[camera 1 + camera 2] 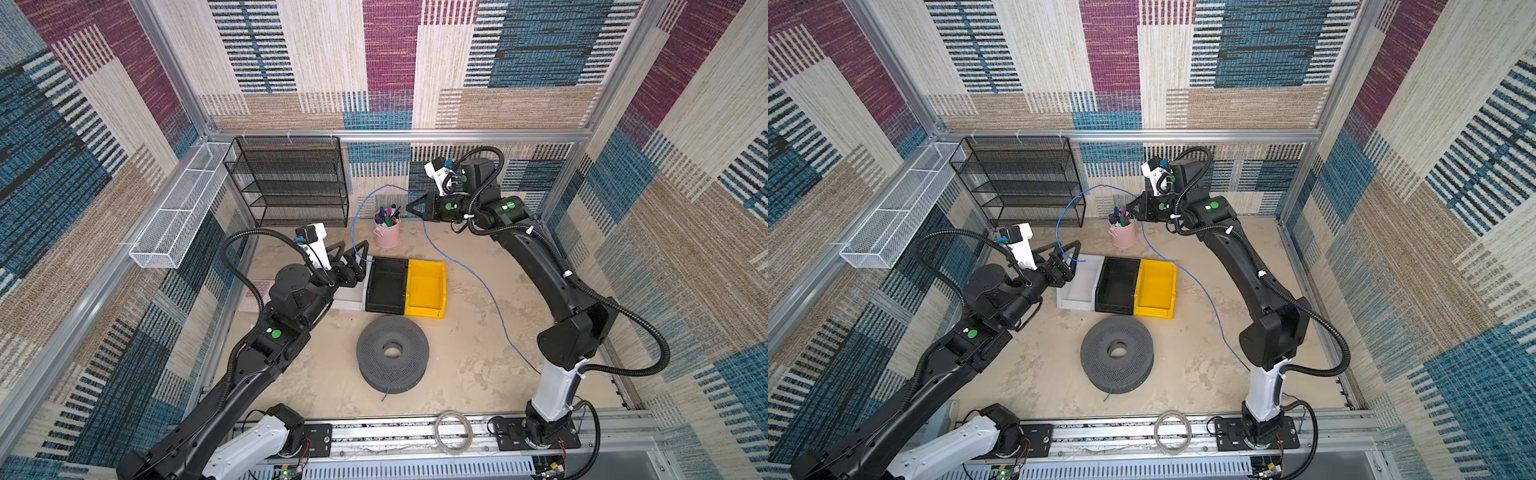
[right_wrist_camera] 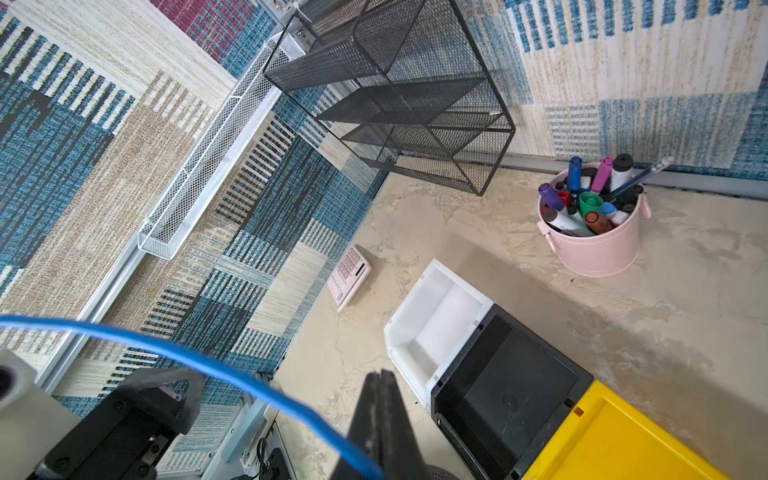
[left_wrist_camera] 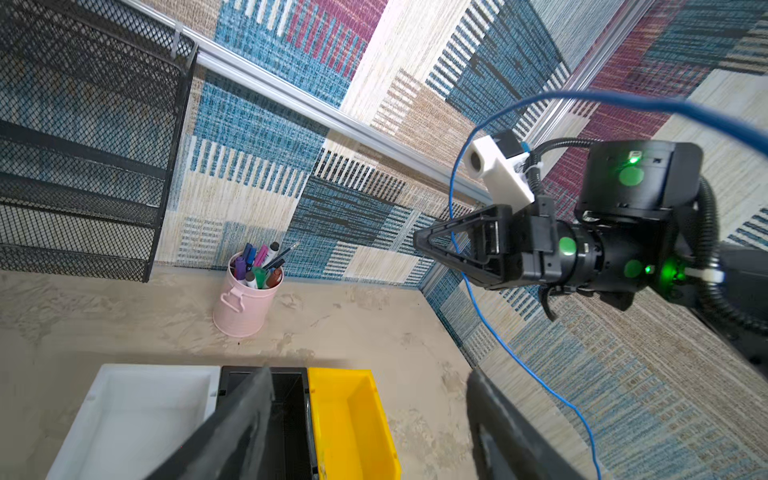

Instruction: Wrap the cables

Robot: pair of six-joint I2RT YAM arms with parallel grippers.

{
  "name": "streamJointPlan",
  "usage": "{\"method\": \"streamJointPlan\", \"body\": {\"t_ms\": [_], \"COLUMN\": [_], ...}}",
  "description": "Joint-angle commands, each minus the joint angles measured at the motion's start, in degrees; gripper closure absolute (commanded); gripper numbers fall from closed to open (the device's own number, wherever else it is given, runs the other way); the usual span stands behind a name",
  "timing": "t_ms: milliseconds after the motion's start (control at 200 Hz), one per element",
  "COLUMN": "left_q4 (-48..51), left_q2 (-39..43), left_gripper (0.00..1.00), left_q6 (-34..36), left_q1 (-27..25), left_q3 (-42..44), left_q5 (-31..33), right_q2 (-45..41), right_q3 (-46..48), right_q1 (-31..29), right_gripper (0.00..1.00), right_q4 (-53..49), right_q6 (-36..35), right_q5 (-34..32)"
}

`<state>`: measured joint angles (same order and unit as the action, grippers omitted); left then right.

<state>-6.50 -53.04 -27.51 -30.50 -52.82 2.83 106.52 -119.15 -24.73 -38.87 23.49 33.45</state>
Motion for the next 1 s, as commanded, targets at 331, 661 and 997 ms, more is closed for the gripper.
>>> {"method": "streamJointPlan", "body": {"t_ms": [331, 661, 997], "left_q4": [26.4, 20.5, 6.8], "left_q2": [11.9, 9.4, 5.1], "left_gripper": [0.23, 0.23, 0.21], "left_q6": [5.8, 4.9, 6.8], "left_q1": [0.1, -0.3, -0.5], "left_q3": [-3.1, -4.5, -1.1], "left_q5": [7.3, -12.8, -7.3], "right_q2": [1.2, 2.6, 2.7], "right_q3": [-2.0, -3.7, -2.6], "right_q1": [-0.1, 0.0, -0.1], "right_gripper": [1.00, 1.00, 1.00], "right_q4": [3.8, 3.7, 5.1], "right_q6": [1.6, 1.7, 2.5], "right_q5": [0.5, -0.7, 0.8]}}
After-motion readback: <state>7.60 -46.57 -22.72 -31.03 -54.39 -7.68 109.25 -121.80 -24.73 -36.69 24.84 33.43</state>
